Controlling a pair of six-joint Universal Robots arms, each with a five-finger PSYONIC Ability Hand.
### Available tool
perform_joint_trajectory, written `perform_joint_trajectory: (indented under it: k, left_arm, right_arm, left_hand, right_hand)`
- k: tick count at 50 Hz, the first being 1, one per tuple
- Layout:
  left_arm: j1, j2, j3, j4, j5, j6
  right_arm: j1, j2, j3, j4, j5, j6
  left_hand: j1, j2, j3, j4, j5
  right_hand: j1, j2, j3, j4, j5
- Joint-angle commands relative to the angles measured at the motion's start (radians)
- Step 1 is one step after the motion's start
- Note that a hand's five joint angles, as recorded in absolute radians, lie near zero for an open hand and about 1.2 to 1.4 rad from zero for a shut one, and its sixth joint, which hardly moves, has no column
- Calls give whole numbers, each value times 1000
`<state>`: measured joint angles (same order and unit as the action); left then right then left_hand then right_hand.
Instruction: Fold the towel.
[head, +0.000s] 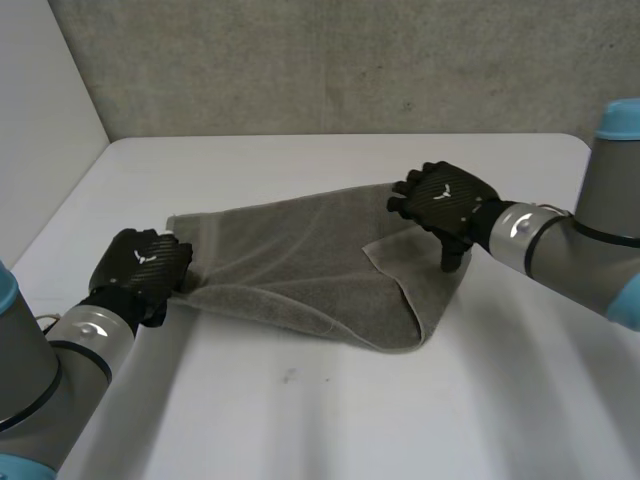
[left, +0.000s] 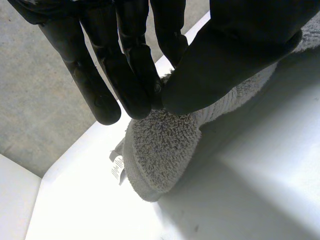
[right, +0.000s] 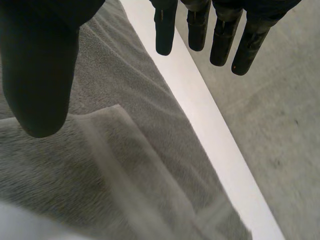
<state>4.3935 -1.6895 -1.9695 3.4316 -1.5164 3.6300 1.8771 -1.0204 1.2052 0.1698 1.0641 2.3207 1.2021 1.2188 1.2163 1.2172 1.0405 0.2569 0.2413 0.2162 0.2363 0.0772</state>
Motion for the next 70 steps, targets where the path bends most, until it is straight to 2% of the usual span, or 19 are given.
perform_joint_trajectory:
  k: [1, 10, 20, 32, 39, 43, 52, 58, 60, 70]
  left_arm:
    - [11, 48, -25, -6, 1, 1]
    - [15, 110, -31, -15, 2, 1]
    - [9, 119, -45, -20, 5, -1]
    - [15, 103, -46, -20, 7, -1]
    - [15, 103, -45, -19, 7, -1]
    - [15, 103, -43, -17, 13, -1]
    - [15, 105, -37, -17, 13, -1]
    - [14, 106, -37, -17, 13, -1]
    - [14, 108, -37, -17, 13, -1]
    - [14, 106, -37, -17, 13, -1]
  right_arm:
    - [16, 132, -133, -6, -49, -9]
    - [19, 263, -223, -7, -67, -41]
    - [50, 419, -345, -4, -133, -87]
    - [70, 476, -380, 4, -125, -95]
    - [70, 477, -380, 4, -113, -112]
    - [70, 468, -377, -3, -79, -112]
    - [70, 442, -362, -23, -19, -113]
    - [66, 439, -348, -23, -15, -113]
    - [66, 433, -332, -21, -15, -113]
    - [66, 418, -299, -23, -23, -118]
  left_hand:
    - [194, 177, 180, 179, 181]
    - [194, 177, 180, 179, 181]
    - [194, 177, 180, 179, 181]
    - [194, 177, 180, 179, 181]
    - [194, 177, 180, 179, 181]
    - [194, 177, 180, 179, 181]
    - [194, 177, 180, 179, 181]
    - [194, 177, 180, 179, 181]
    - [194, 177, 180, 179, 181]
    - [194, 177, 180, 179, 181]
  right_hand:
    - [-25, -10, 16, -5, -20]
    - [34, 49, 74, 54, 39]
    - [48, 64, 89, 69, 53]
    - [86, 102, 127, 107, 91]
    - [327, 343, 368, 348, 332]
    - [547, 562, 587, 567, 552]
    - [729, 745, 770, 750, 734]
    - [656, 672, 697, 677, 661]
    - [414, 429, 454, 434, 419]
    - [409, 425, 450, 430, 415]
